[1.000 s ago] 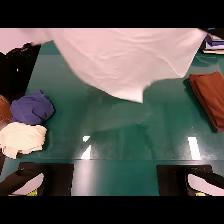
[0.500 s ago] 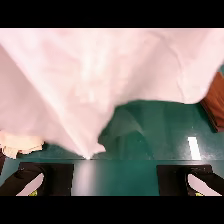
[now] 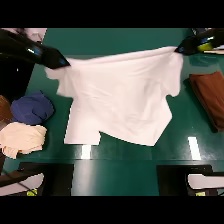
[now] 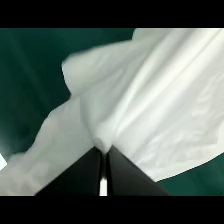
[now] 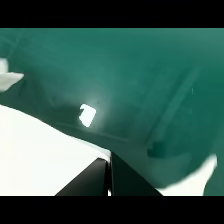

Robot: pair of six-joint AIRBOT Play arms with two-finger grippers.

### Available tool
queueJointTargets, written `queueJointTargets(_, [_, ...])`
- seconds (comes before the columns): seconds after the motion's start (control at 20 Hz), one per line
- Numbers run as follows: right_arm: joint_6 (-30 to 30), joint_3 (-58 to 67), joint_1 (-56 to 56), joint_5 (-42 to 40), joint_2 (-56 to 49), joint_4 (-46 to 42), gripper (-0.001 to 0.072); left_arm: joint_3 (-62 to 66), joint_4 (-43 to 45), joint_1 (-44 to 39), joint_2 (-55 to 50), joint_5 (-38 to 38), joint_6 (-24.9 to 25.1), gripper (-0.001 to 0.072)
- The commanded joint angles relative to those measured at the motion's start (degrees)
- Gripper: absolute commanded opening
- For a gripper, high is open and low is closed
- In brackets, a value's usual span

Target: Fold the shirts.

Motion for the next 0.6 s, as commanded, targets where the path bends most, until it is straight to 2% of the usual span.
queueJointTargets(0.0, [0.07,-0.42,0.9,-9.92,-9.97,0.26,0.0016,-6.8,2.71,0.0,-10.05,8.96,1.11,0.0025])
queueJointTargets(0.2, [0.07,-0.39,1.97,-16.13,-16.13,0.9,0.0017,-6.78,2.73,0.0,-16.11,16.68,1.05,0.0027])
queueJointTargets(0.25, [0.07,-0.39,1.99,-17.35,-17.07,1.25,0.0019,-6.78,3.06,0.0,-16.33,18.38,0.87,0.0046])
queueJointTargets(0.3, [0.07,-0.39,1.97,-18.6,-17.68,2.75,0.007,-6.69,3.04,0.0,-16.31,19.98,0.39,0.0353])
queueJointTargets(0.35, [0.11,-0.39,1.79,-19.91,-17.88,4.02,0.0295,-6.54,3.04,0.07,-16.15,21.14,-1.05,0.0596])
queueJointTargets(0.4, [0.13,-0.39,1.4,-21.05,-17.73,5.31,0.0485,-6.54,3.06,0.22,-15.8,21.62,-2.03,0.0609])
queueJointTargets(0.55, [0.11,-0.37,-0.98,-18.43,-14.91,7.8,0.0502,-5.62,2.97,3.56,-13.27,17.09,-2.4,0.0608])
